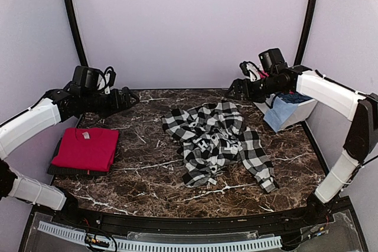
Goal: Fold and stack the mixed laundry pile
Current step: Place the crumpled shirt at the center of the board, then adjust the crumpled shirt at the center of the board.
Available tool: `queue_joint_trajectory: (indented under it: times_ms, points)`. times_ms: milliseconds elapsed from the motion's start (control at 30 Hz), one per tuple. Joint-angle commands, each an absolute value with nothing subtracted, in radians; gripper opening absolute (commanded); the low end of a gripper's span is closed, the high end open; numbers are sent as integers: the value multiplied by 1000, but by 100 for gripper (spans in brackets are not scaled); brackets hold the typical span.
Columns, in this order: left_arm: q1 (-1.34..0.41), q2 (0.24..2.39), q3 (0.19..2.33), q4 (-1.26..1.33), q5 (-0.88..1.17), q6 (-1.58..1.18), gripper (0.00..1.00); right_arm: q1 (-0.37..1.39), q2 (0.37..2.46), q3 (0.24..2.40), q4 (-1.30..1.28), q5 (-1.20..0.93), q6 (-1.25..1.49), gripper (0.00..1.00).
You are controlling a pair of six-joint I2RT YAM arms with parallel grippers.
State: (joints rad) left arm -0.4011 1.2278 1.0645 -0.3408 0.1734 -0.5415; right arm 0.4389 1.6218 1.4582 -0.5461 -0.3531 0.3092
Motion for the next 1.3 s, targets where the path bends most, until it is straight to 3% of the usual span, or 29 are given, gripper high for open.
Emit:
queue_joint_trajectory:
  times_ms: [0,367,700,967,1267]
  points:
    - [-400,1267,1047,-302,263,-499,99,451,1518,1457,-535,-305,228,98]
    - [-524,1420,1032,-260,311,-472,98,721,1618,1278,-556,-284,232,92]
    - [-563,1834,1318,-222,304,-473,90,808,1586,1060,-393,-376,377,92]
    - [-562,2044,1504,-265,253,-500,87,956,1618,1105,-402,-306,463,95]
    - [-563,2149,1572,-280,220,-530,84,1056,1703,1190,-518,-172,527,94]
